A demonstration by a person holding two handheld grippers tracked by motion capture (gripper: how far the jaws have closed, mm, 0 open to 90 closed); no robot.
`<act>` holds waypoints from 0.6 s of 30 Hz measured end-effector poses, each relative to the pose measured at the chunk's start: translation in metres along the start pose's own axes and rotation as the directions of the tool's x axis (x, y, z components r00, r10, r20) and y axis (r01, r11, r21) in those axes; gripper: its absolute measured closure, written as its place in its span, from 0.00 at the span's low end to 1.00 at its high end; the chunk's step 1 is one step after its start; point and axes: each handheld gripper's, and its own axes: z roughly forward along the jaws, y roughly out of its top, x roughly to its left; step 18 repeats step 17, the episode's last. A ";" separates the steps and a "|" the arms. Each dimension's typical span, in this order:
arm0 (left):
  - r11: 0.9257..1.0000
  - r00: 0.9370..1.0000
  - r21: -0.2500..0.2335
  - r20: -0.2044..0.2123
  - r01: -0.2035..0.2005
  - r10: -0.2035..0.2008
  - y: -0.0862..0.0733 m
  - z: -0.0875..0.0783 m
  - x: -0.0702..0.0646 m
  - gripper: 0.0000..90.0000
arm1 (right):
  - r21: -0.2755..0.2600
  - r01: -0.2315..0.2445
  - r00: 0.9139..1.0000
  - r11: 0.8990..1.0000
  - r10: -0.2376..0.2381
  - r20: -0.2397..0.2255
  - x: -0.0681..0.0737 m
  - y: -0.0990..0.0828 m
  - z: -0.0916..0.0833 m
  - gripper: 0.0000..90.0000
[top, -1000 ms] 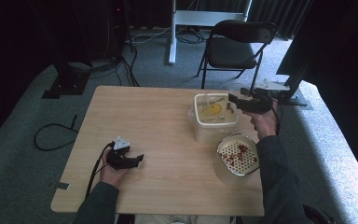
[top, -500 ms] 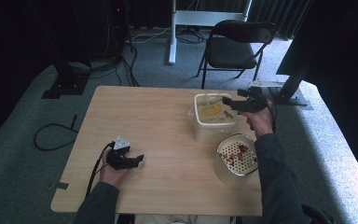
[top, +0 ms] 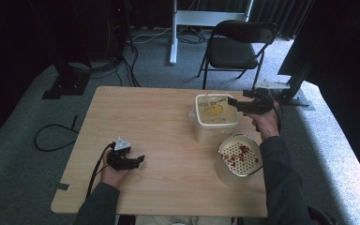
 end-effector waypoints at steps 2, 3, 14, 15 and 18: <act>1.000 1.000 0.000 0.000 -0.001 0.001 0.000 0.000 0.000 0.25 | 0.012 0.014 1.000 1.000 -0.015 0.011 0.001 -0.003 -0.005 0.14; 1.000 1.000 0.000 -0.001 -0.001 0.001 0.000 0.000 0.000 0.25 | 0.012 0.018 1.000 1.000 -0.018 0.012 0.001 -0.004 -0.007 0.14; 1.000 1.000 0.000 -0.001 0.000 0.000 0.000 0.000 0.000 0.25 | 0.035 0.026 0.999 0.999 -0.027 0.042 0.002 -0.026 -0.031 0.15; 1.000 1.000 0.000 0.000 0.000 0.000 0.000 0.000 0.001 0.25 | 0.034 0.025 0.999 0.999 -0.026 0.045 0.002 -0.028 -0.034 0.15; 1.000 1.000 0.000 0.000 0.001 -0.001 0.000 0.000 0.001 0.25 | 0.021 0.021 0.999 1.000 -0.022 0.049 0.004 -0.032 -0.041 0.15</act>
